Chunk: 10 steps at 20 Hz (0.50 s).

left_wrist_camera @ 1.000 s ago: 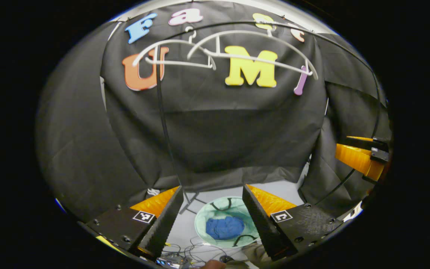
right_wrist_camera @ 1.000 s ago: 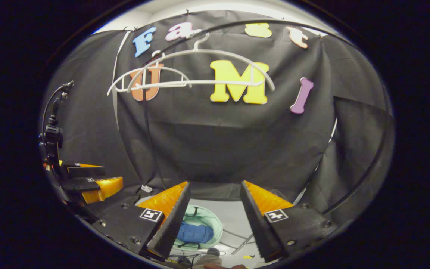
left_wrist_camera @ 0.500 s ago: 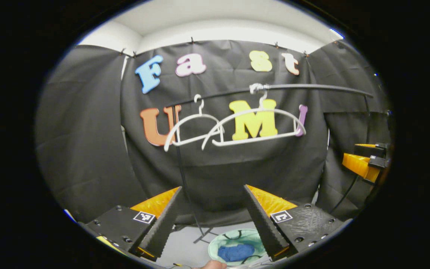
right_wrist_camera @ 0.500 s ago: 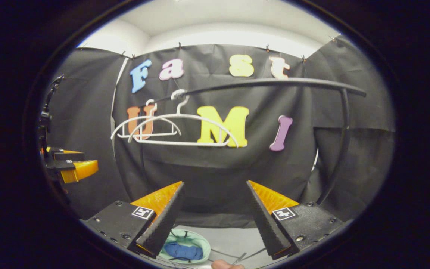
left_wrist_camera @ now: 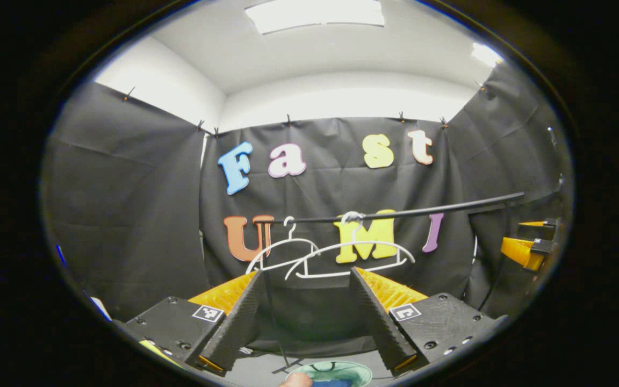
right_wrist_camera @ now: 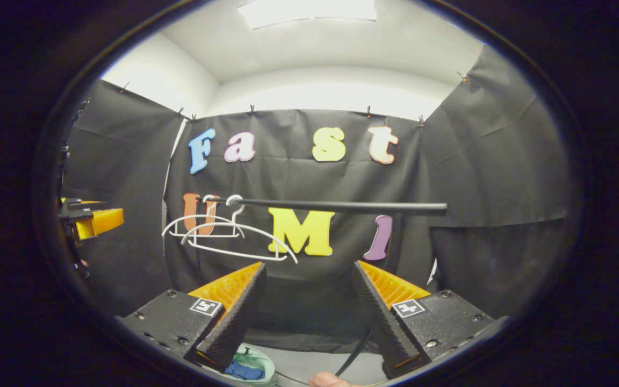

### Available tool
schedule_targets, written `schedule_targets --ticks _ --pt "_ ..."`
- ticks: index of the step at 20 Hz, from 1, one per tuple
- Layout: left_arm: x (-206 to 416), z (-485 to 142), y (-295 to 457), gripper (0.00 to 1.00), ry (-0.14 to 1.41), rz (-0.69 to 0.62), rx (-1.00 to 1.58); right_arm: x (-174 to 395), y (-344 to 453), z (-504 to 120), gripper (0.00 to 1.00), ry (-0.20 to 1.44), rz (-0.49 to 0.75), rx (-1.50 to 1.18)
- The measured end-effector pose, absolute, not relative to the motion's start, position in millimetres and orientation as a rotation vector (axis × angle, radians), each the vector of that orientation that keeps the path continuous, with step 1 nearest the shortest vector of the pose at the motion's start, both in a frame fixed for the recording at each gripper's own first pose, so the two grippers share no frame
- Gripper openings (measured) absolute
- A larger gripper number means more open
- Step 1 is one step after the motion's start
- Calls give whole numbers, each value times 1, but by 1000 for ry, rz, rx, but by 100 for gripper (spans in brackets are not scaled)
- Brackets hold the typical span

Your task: Grasp the clothes on the hanger with both hands and then place them into the laundry hamper below.

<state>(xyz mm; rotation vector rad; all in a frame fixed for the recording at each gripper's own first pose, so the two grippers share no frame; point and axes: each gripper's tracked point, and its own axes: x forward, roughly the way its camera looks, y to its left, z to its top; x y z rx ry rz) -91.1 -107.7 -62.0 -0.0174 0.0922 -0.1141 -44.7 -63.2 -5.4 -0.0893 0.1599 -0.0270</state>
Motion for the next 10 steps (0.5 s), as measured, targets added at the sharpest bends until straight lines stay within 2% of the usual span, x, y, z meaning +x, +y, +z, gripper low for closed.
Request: schedule_targets --ticks 1,2,6,10 --pt "-99 -50 -112 100 79 -116 -26 -48 -67 2 100 148 -21 -83" --pt "-110 -38 -115 94 76 -118 -29 -52 -71 8 100 137 -18 -80" --pt "-131 -10 -116 96 63 -99 -6 -61 -87 40 100 89 -11 -51" --pt "-137 4 -106 97 34 -61 19 -66 -102 55 100 70 -54 -60"
